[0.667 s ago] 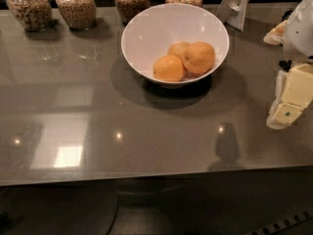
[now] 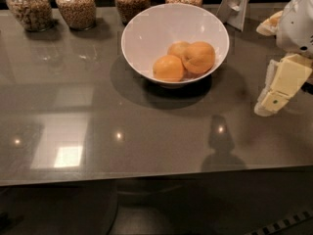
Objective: Pick orange from white bowl
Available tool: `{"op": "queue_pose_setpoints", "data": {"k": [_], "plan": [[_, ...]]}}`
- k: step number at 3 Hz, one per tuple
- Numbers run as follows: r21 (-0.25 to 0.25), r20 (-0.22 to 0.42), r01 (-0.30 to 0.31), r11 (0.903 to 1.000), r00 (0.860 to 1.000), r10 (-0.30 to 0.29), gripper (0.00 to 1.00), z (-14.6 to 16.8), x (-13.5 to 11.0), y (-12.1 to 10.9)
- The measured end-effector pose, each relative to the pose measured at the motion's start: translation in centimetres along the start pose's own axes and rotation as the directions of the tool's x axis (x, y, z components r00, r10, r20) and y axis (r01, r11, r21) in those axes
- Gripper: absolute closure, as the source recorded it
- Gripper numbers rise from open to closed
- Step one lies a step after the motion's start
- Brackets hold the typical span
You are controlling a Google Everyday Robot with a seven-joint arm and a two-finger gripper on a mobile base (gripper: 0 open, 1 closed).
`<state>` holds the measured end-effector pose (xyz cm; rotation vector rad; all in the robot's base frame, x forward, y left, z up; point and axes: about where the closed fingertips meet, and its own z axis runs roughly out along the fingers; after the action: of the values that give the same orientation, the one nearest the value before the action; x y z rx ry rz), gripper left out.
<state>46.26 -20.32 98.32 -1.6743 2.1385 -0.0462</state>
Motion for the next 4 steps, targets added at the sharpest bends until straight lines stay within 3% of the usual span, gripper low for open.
{"op": "queue_pose_setpoints", "data": {"k": [1,2,3,4], "plan": [[0.044,0.17,0.001,0.9991,0.985,-0.008,0.0,0.8,-4.6,-4.4],[0.095,0.286,-0.039,0.9947,0.958,0.01,0.0,1.5,-9.2,-8.8],[0.095,0.286,-0.039,0.9947,0.958,0.01,0.0,1.5,-9.2,-8.8],[0.087,0.282,-0.086,0.9925,0.958,0.058,0.0,4.0,-8.7,-9.7]]}}
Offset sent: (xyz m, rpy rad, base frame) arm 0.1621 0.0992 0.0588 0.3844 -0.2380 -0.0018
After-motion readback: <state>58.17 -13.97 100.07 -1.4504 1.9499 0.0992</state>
